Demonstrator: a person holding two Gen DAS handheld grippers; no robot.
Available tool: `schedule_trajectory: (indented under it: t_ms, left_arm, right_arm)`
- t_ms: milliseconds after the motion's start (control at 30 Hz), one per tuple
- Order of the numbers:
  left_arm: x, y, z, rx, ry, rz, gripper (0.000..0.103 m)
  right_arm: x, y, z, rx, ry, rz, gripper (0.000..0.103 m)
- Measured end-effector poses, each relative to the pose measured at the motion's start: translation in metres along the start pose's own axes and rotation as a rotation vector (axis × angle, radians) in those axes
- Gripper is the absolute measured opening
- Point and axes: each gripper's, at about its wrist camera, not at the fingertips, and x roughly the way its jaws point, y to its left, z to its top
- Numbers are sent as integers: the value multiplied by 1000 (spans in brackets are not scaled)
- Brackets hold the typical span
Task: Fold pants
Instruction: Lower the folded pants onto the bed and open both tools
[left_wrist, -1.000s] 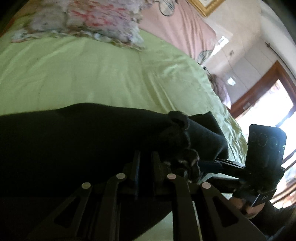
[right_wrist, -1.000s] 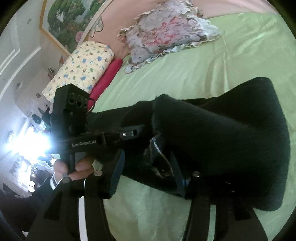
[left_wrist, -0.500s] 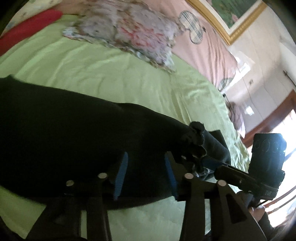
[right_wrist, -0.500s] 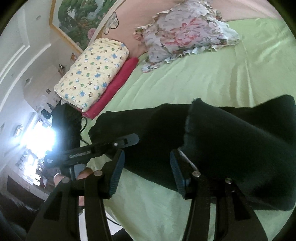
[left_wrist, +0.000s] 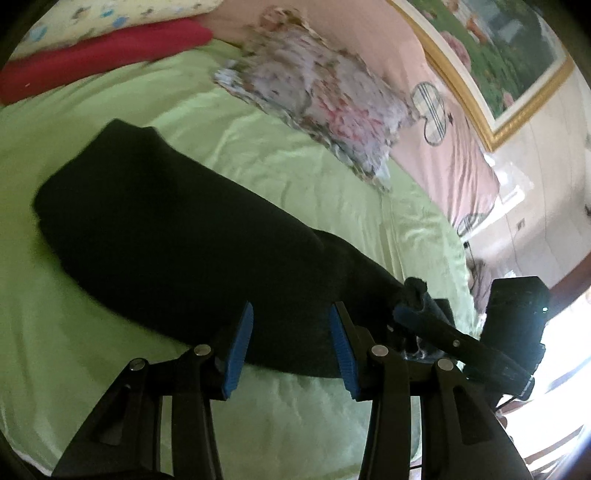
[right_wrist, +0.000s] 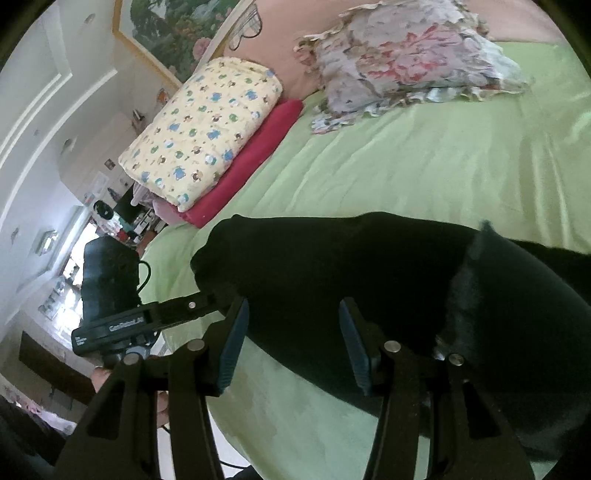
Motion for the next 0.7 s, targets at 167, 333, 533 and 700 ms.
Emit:
schedule_trajectory:
  t_ms: [167, 333, 533, 700]
  left_arm:
    - [-19, 12, -4, -31, -43, 43, 44]
    - [-36, 32, -11, -81, -82, 73, 44]
    - [-53, 61, -12, -176, -127, 109, 44]
    - [-59, 88, -11, -271, -149, 131, 44]
  right_arm:
    - [16, 12, 7, -25, 21, 15, 52]
    - [33, 25, 12, -58, 51, 31, 52]
    - [53, 38, 26, -111, 88, 29, 52]
    - [76, 55, 46, -184, 112, 30, 52]
